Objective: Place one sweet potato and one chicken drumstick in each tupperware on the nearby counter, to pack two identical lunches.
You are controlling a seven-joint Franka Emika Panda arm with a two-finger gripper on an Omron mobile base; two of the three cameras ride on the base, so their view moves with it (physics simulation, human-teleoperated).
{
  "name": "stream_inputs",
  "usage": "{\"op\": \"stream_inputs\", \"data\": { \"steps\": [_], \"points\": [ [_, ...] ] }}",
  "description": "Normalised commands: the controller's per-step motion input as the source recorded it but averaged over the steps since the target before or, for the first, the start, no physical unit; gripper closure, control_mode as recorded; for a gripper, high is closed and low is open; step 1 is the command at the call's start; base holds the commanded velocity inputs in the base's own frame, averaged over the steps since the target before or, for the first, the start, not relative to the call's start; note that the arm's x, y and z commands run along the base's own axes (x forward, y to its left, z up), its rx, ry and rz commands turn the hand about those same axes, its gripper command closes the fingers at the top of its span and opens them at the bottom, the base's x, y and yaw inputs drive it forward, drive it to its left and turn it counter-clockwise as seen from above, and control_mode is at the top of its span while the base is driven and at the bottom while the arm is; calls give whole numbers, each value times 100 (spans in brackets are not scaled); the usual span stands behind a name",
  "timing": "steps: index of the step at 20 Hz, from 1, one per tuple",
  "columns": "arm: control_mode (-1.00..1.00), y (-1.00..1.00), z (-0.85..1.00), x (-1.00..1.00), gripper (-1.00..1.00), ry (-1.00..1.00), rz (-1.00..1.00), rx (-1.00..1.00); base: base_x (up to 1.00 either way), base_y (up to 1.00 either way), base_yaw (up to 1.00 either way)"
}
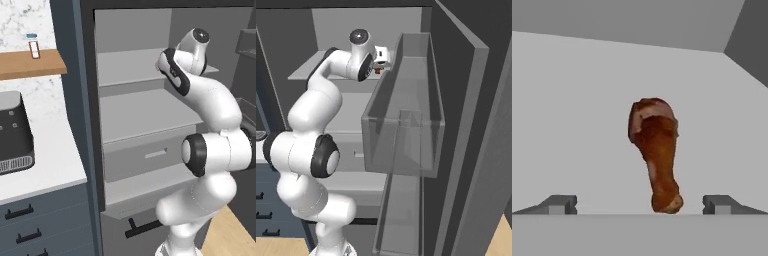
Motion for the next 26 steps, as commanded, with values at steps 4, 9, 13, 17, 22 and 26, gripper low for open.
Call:
{"op": "stream_inputs", "data": {
  "steps": [4,9,13,17,22,26],
  "points": [
    [-100,-7,1,58,-100,4,0,0,0,0,0],
    [-100,-9,0,43,-100,0,0,0,0,0,0],
    [-100,-11,-6,44,-100,1,0,0,0,0,0],
    [-100,-1,-22,6,-100,1,0,0,0,0,0],
    [-100,0,-26,0,-100,0,1,0,0,0,0],
    [-100,0,-25,0,-100,0,0,0,0,0,0]
  ]
}}
